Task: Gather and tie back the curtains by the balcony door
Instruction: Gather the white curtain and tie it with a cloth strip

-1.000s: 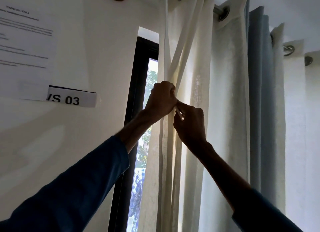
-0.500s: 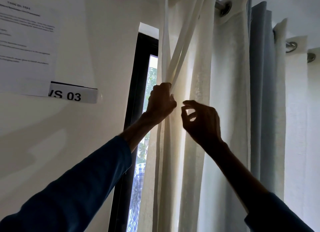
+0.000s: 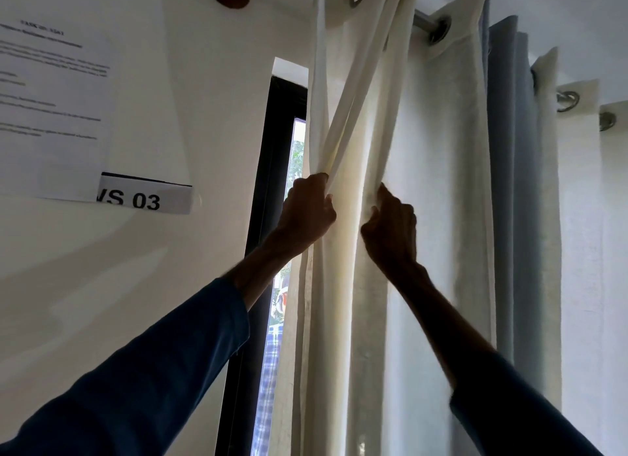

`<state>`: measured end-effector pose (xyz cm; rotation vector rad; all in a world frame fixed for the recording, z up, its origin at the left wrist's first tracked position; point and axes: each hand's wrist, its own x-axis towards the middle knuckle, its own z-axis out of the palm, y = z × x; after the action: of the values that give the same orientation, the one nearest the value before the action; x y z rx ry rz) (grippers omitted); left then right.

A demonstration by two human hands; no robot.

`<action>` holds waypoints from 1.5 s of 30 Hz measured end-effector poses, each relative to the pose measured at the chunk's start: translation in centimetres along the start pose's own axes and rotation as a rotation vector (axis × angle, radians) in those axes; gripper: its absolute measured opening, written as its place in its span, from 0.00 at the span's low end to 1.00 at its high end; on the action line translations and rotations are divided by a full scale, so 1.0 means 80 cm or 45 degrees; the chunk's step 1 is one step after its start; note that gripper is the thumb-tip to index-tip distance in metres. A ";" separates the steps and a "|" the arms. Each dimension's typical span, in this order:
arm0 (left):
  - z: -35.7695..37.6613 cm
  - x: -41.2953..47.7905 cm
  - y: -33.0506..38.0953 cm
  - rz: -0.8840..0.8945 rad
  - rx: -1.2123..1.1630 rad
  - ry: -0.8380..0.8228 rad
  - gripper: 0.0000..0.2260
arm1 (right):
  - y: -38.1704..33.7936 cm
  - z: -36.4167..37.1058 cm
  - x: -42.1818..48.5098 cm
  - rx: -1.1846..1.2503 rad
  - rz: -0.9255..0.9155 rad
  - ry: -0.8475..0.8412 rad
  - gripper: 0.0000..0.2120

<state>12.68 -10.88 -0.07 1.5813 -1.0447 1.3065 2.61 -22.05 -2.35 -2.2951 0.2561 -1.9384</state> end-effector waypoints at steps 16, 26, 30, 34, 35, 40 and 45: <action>-0.016 0.001 -0.020 0.150 -0.051 -0.036 0.10 | -0.020 0.005 -0.009 -0.105 -0.204 -0.058 0.27; 0.000 -0.011 0.036 0.023 -0.114 -0.143 0.09 | -0.011 0.006 -0.066 0.077 -0.252 0.008 0.27; 0.006 -0.021 0.031 -0.017 -0.114 -0.120 0.10 | -0.011 0.010 -0.083 0.039 -0.300 0.014 0.23; 0.008 -0.034 0.031 -0.005 -0.164 -0.093 0.09 | -0.005 0.012 -0.097 0.035 -0.327 -0.021 0.26; 0.007 -0.036 0.031 0.004 -0.161 -0.070 0.09 | -0.002 0.011 -0.097 0.026 -0.321 -0.030 0.26; -0.001 -0.042 0.035 0.043 -0.165 -0.013 0.12 | 0.005 0.009 -0.096 0.026 -0.326 0.005 0.25; 0.002 -0.043 0.042 0.011 -0.114 -0.100 0.12 | 0.000 0.012 -0.109 0.072 -0.332 -0.057 0.26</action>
<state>9.17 -11.79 -3.22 1.5729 -1.1433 1.1952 2.16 -20.25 -10.90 -2.4352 -0.1073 -1.9741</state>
